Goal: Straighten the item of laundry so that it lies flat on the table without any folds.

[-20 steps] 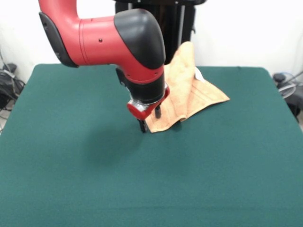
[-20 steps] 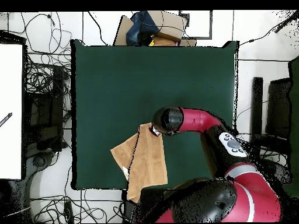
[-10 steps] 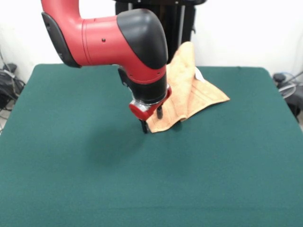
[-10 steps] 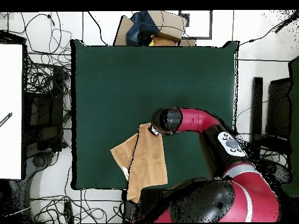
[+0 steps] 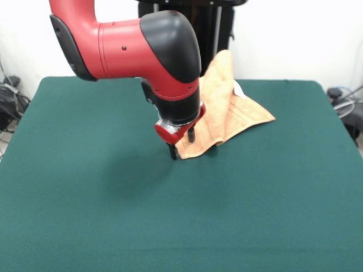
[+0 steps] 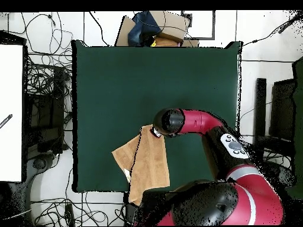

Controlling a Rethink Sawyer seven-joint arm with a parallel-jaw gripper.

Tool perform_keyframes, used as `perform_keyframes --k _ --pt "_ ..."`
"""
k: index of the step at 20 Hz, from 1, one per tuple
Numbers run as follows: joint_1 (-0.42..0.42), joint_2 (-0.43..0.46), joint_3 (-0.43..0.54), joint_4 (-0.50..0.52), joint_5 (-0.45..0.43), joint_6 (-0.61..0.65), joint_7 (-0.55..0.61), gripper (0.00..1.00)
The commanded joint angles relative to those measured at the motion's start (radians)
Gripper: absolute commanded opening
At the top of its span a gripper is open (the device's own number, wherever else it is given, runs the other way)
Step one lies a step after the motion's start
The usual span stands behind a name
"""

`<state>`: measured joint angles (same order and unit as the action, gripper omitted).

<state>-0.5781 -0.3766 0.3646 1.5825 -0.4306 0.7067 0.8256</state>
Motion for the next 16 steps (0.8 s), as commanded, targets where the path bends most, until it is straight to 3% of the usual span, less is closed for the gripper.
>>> perform_keyframes --k 1,5,6,16 --pt "0.039 0.03 0.065 0.018 0.026 -0.096 0.15 1.0" --pt "0.054 0.031 0.055 0.007 0.024 -0.084 0.155 1.0" --pt "0.06 0.032 0.049 0.003 0.022 -0.075 0.156 0.0" --pt "0.058 0.039 0.05 0.003 0.031 -0.072 0.145 0.0"
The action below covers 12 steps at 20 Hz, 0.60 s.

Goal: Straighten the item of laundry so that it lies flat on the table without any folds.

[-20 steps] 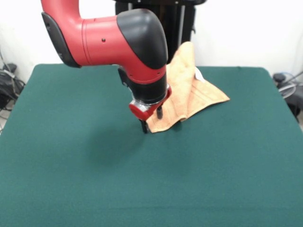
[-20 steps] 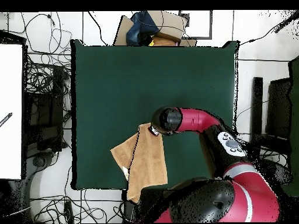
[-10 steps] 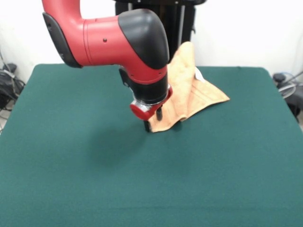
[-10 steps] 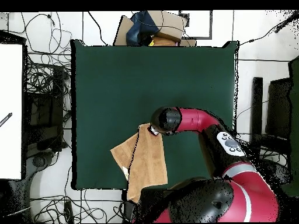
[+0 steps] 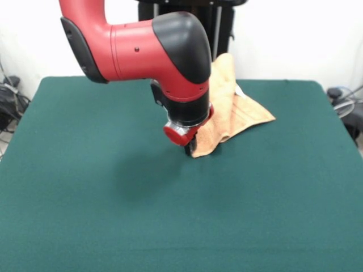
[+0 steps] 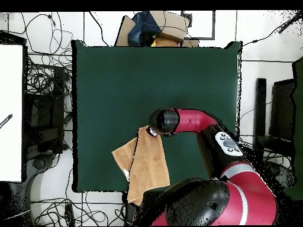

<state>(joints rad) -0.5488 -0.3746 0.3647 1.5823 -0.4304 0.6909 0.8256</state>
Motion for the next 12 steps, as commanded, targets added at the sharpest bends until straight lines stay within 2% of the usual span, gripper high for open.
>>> perform_keyframes --k 1,12 --pt "0.029 0.037 0.05 0.002 0.032 -0.055 0.145 0.0" --pt "0.041 0.011 0.019 -0.002 0.01 -0.053 0.155 0.0"
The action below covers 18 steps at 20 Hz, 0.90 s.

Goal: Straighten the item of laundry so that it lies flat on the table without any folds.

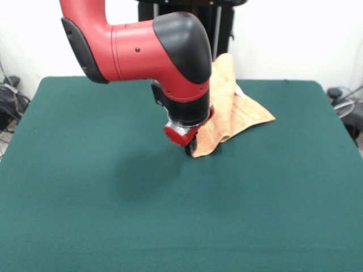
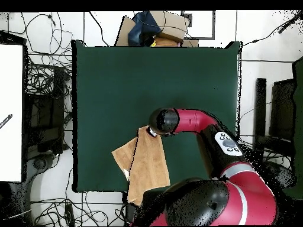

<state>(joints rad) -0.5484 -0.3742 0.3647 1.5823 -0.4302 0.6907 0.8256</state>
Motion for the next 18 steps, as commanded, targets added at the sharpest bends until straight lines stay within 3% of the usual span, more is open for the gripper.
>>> perform_keyframes --k 1,9,18 --pt "0.038 0.006 0.019 -0.007 0.012 -0.045 0.152 0.0" --pt "0.057 -0.008 0.009 -0.093 0.009 -0.017 0.146 0.0" --pt "0.031 -0.047 -0.017 -0.07 -0.024 -0.027 0.119 0.0"
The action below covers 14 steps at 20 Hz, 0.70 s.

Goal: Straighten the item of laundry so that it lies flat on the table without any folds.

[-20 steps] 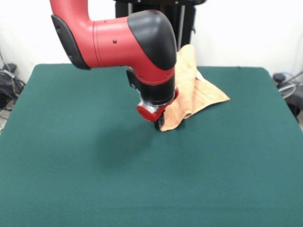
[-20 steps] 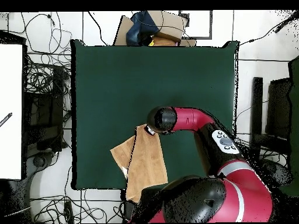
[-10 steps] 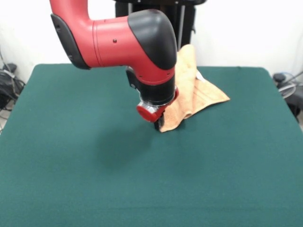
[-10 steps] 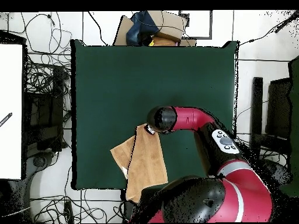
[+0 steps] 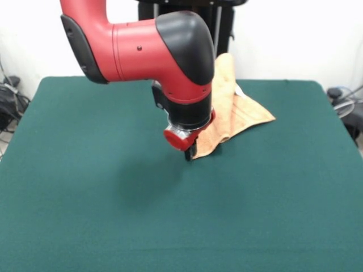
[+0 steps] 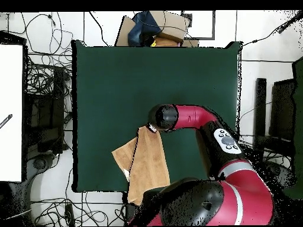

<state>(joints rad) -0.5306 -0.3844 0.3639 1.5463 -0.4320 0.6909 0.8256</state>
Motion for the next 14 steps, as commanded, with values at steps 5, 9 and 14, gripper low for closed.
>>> perform_keyframes --k 5,9,14 --pt "0.012 -0.019 -0.043 -0.058 -0.058 -0.034 0.1 0.0" --pt "0.014 0.003 -0.072 -0.087 -0.09 -0.036 0.089 0.0" --pt "0.025 0.029 -0.077 -0.089 -0.079 -0.025 0.133 0.0"
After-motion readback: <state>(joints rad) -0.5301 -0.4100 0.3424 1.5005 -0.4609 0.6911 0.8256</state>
